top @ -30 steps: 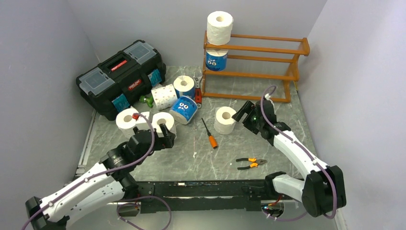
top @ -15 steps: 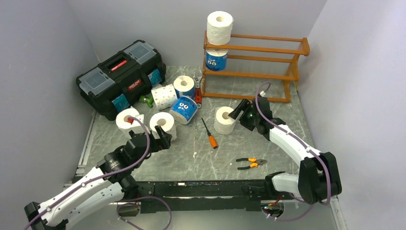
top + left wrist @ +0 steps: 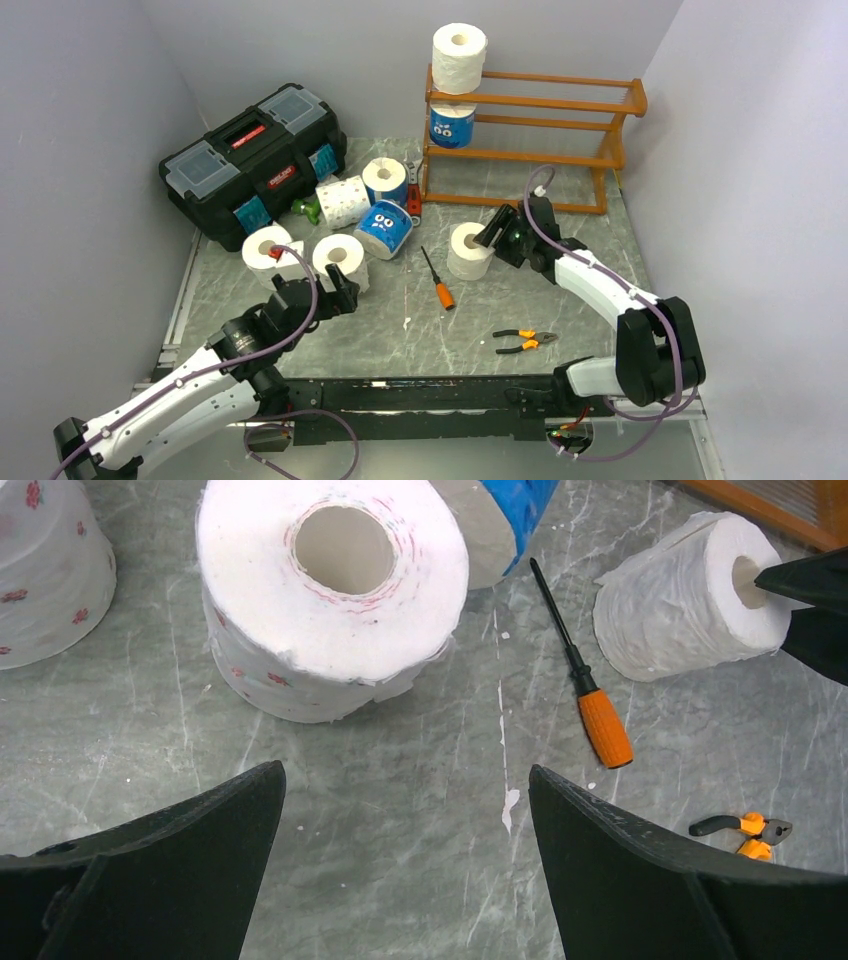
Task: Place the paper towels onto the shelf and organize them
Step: Pick up the paper towel from the center of the board.
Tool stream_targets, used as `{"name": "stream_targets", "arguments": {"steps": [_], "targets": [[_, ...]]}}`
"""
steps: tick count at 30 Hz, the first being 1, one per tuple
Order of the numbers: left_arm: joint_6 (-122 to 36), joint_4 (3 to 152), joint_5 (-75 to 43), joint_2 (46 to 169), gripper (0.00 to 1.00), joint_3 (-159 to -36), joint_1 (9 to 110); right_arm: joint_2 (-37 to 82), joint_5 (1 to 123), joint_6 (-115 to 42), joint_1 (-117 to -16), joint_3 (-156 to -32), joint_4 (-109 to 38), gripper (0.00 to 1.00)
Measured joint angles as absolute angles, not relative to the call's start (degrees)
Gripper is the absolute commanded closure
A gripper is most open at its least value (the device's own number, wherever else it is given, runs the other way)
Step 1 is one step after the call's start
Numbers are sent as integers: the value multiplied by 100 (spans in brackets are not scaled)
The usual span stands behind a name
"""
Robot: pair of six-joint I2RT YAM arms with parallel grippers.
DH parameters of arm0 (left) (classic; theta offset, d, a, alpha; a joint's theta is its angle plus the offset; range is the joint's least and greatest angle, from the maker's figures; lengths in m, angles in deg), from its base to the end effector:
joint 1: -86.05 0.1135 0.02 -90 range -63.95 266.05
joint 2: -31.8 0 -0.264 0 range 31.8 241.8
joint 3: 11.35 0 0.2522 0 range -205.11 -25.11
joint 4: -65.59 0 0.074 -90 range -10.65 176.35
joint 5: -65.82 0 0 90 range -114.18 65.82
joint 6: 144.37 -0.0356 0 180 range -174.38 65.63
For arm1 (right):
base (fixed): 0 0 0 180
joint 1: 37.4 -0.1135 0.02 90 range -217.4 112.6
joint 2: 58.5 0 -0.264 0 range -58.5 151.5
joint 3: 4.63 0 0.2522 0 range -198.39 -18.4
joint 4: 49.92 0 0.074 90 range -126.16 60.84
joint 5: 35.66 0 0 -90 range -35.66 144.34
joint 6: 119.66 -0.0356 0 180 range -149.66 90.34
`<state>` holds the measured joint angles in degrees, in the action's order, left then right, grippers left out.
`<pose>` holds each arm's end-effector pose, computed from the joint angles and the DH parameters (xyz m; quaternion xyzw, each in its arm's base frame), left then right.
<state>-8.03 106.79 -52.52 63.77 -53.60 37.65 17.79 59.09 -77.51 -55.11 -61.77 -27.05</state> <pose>0.1020 -0.0894 0.2442 -0.1055 0.8456 -0.2075 0.4804 0.2630 0.0871 0.2140 0.2211 0.8858 0.2518 0.3210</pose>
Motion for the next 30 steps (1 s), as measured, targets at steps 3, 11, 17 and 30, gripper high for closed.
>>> {"name": "stream_targets", "arguments": {"steps": [3, 11, 17, 30], "targets": [[-792, 10669, -5249, 6368, 3, -5318, 3765, 1865, 5881, -7749, -5557, -6240, -2721, 40], [-702, 10679, -5245, 6337, 3, -5246, 3765, 1956, 5739, -7743, -5588, -6249, -2708, 53], [-672, 10679, -5225, 6340, 3, -5244, 3765, 1956, 5656, -7723, -5636, -6282, -2657, 58], [-661, 10679, -5195, 6340, 3, -5244, 3765, 1550, 5499, -7491, -5697, -6634, -1956, 80]]}}
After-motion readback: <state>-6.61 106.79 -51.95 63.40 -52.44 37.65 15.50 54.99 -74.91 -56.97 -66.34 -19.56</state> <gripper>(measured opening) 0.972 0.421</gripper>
